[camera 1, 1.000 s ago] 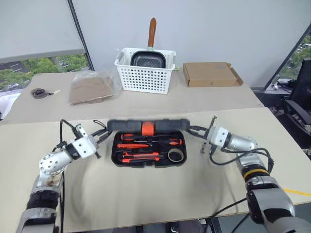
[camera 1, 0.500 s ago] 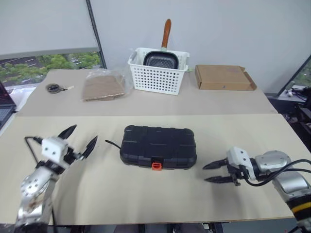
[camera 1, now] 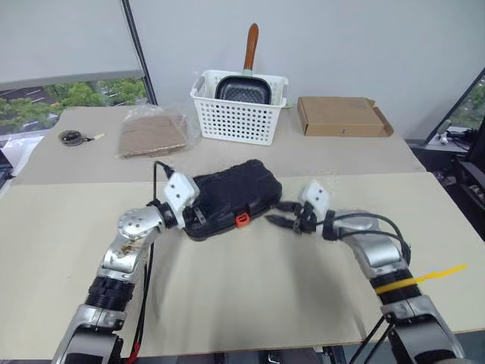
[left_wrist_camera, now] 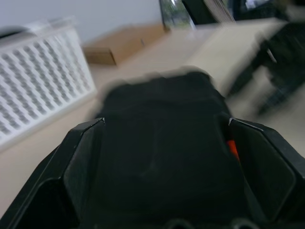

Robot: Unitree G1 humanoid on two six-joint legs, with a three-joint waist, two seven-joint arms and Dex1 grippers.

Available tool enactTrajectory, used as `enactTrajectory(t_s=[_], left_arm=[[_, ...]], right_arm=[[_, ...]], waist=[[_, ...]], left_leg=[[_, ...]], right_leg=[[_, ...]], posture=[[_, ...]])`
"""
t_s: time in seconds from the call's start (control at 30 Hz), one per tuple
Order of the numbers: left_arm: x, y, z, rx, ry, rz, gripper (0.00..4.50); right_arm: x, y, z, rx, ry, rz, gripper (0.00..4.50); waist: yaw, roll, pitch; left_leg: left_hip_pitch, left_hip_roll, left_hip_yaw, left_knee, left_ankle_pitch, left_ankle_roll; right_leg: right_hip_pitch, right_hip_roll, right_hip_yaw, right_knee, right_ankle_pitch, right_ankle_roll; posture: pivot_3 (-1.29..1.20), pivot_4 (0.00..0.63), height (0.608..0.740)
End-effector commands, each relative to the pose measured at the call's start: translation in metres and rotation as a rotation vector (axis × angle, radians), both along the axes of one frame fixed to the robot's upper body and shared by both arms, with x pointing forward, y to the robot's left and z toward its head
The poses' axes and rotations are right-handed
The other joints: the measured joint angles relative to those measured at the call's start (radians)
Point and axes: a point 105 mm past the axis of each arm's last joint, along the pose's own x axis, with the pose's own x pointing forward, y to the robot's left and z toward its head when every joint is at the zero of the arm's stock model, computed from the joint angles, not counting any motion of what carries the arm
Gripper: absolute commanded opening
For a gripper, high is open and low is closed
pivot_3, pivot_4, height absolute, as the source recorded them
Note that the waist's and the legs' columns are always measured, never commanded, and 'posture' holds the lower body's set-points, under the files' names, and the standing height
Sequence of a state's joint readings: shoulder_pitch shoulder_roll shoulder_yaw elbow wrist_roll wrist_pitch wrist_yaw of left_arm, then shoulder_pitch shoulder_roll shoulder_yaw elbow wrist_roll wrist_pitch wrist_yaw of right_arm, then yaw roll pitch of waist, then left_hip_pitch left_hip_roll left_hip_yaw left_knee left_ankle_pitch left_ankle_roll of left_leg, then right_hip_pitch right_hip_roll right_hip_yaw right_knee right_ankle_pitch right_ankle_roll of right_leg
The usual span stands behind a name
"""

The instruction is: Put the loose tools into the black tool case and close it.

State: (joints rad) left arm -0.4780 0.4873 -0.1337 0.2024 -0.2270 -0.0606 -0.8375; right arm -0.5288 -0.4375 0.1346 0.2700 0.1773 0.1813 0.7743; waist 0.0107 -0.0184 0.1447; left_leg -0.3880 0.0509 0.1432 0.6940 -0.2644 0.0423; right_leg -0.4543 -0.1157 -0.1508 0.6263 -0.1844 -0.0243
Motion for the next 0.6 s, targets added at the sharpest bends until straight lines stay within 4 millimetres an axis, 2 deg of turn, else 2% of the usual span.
enactTrajectory(t_s=[0.03,0.1,0.17,0.3,0.4,0.47,0.6], left_arm=[[0.016,0.003,-0.019,0.094,0.048,0.032,4.46],[0.022,0.004,-0.025,0.121,0.068,0.047,4.46],[0.028,0.007,-0.035,0.177,0.088,0.068,4.46],[0.03,0.004,-0.047,0.21,0.116,0.067,4.46],[0.029,0.001,-0.051,0.205,0.129,0.058,4.5],[0.027,-0.001,-0.053,0.205,0.134,0.052,4.5],[0.027,-0.002,-0.055,0.206,0.137,0.049,4.5]], right_arm=[[0.012,-0.005,0.018,0.036,-0.095,-0.095,2.12],[0.004,0.002,0.016,0.054,-0.062,-0.054,2.12],[-0.013,0.015,0.012,0.076,0.011,0.003,2.12],[-0.04,0.042,0.0,0.087,0.125,0.024,2.12],[-0.054,0.063,-0.006,0.093,0.184,0.007,2.76],[-0.052,0.069,-0.01,0.094,0.206,-0.054,3.46],[-0.051,0.08,-0.015,0.109,0.269,-0.142,3.46]], waist=[[0.0,0.0,0.0],[-0.002,0.0,0.0],[-0.007,0.001,-0.001],[-0.009,0.001,-0.007],[-0.01,0.001,-0.008],[-0.009,0.001,-0.009],[-0.006,0.001,-0.012]], left_leg=[[0.0,0.0,0.0,0.0,0.0,0.0],[0.0,0.0,0.0,0.0,-0.001,0.001],[0.001,0.0,0.0,0.0,-0.005,0.008],[0.002,0.001,-0.001,0.0,-0.005,0.008],[0.003,0.001,-0.001,0.001,-0.005,0.008],[0.003,0.001,-0.002,0.001,-0.005,0.008],[0.004,0.0,-0.003,0.001,-0.005,0.008]], right_leg=[[0.0,0.0,0.0,0.0,0.0,0.0],[0.0,0.0,0.0,0.0,0.0,0.0],[0.0,0.0,0.001,0.0,0.0,0.0],[0.001,0.0,0.001,0.001,0.0,0.0],[0.002,-0.001,0.002,0.002,0.0,0.0],[0.002,-0.003,0.001,0.003,0.0,0.0],[0.003,-0.004,0.001,0.002,0.0,0.0]], posture=[[0.0,0.15,0.7],[0.0,0.15,0.7],[0.0,0.15,0.7],[0.0,0.15,0.7],[0.0,0.15,0.7],[0.0,0.15,0.7],[0.0,0.15,0.7]])
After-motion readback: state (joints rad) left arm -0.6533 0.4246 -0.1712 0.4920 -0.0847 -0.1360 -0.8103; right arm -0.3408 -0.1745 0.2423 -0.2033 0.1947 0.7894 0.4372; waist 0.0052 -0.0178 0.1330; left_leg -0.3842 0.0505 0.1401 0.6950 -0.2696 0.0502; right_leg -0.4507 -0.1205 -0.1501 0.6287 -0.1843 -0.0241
